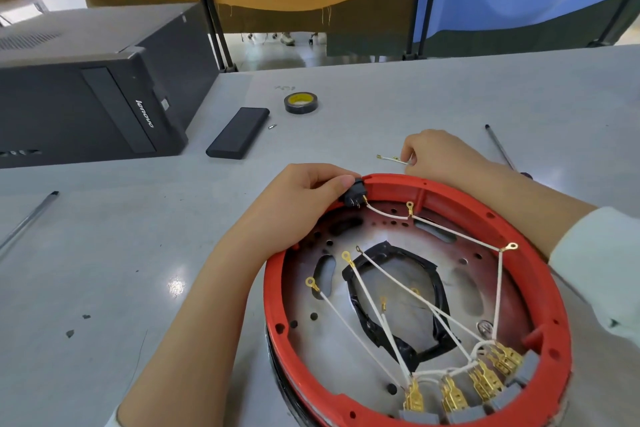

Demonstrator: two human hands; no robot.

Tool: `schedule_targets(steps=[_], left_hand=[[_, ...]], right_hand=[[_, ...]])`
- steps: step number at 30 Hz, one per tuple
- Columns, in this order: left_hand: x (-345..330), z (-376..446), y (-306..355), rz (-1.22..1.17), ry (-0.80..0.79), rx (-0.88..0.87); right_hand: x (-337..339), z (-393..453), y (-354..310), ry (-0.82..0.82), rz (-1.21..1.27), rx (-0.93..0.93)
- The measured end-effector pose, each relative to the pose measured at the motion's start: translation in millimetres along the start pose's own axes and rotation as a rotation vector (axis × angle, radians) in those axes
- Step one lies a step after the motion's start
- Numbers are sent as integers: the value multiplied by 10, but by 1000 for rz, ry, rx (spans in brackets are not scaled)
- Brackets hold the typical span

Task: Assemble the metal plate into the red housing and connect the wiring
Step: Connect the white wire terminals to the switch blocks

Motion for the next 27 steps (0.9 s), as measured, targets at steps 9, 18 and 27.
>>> schedule_targets(steps=[9,18,27], left_hand=[[-26,3,-1,-10,-13,4],[-36,-1,2,-17,-21,-15],[-23,25,-20,-84,2,-19]], right_hand=[[168,-102,59,99,-208,-4],[274,-128,83,126,-32,-35],[394,-133,83,169,307,-96]])
Point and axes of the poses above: each hand's wrist, its own z-axis towards the middle knuckle, its own x-axis out of the back of the hand, y = z × x, the point moved 9 cm from there along z, towards the middle knuckle, and after that the axes turned 13 degrees about y, right-handed, at the moved point
